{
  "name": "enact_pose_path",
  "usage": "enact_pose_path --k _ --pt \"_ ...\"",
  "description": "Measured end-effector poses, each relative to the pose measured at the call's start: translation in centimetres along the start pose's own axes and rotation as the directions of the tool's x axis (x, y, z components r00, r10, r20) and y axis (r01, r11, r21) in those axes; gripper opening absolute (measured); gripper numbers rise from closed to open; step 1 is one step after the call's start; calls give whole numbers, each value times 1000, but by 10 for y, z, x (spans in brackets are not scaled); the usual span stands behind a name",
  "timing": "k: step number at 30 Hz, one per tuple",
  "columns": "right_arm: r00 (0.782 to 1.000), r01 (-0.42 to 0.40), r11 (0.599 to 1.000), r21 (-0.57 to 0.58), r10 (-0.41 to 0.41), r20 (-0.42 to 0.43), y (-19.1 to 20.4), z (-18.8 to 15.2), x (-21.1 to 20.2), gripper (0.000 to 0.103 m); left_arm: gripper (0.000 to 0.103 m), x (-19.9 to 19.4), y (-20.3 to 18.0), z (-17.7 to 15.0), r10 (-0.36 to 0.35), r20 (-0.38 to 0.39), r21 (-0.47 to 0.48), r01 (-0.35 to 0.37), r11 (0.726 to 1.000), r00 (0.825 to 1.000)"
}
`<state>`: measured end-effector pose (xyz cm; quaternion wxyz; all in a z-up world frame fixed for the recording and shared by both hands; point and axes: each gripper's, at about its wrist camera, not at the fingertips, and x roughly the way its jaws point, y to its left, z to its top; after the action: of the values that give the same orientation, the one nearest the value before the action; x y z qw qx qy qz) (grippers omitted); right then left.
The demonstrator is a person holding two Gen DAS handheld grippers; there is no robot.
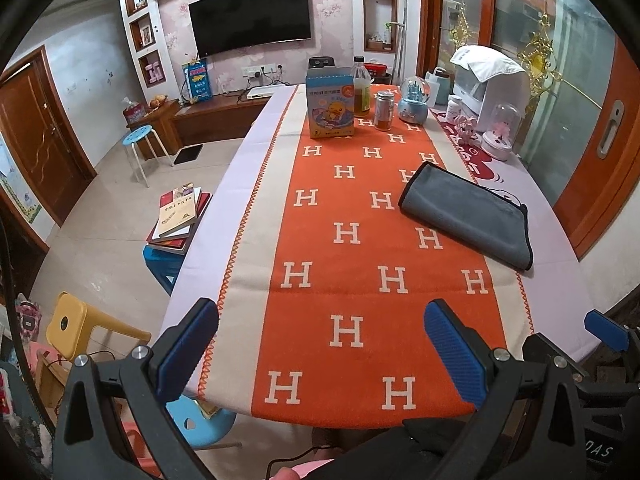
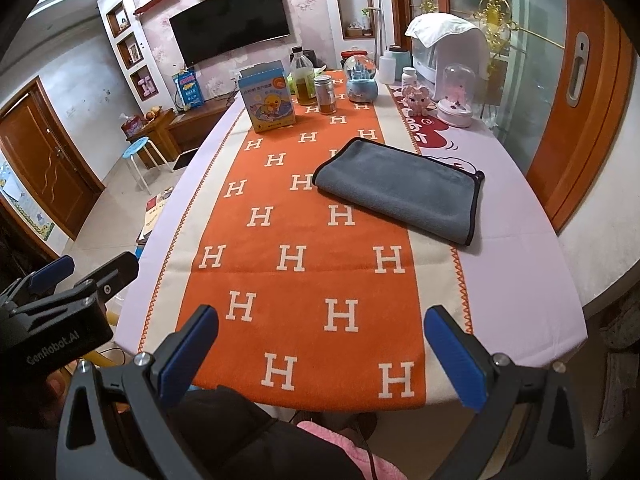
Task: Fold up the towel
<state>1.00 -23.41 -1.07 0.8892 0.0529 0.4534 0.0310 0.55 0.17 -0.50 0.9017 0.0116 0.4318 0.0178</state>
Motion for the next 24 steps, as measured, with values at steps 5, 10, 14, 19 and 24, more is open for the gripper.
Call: enact_pose_path --k 5,10,14,19,24 --pt "1000 -8 1000 -5 8 -3 0 3 6 103 102 1 0 2 10 1 -2 -10 1000 1000" --pt "1000 -14 1000 -7 14 -7 2 3 8 103 102 3 0 3 11 1 -2 -11 1000 1000" --pt "1000 -13 1000 -6 13 -8 2 4 9 103 102 3 0 3 10 0 0 -10 1000 1000" --pt "1000 -13 1000 -5 13 -9 1 4 9 103 102 3 0 3 7 0 -1 -7 1000 1000" --pt "1000 -12 1000 -3 12 -12 2 4 10 103 102 3 -1 3 10 -1 -2 -10 1000 1000"
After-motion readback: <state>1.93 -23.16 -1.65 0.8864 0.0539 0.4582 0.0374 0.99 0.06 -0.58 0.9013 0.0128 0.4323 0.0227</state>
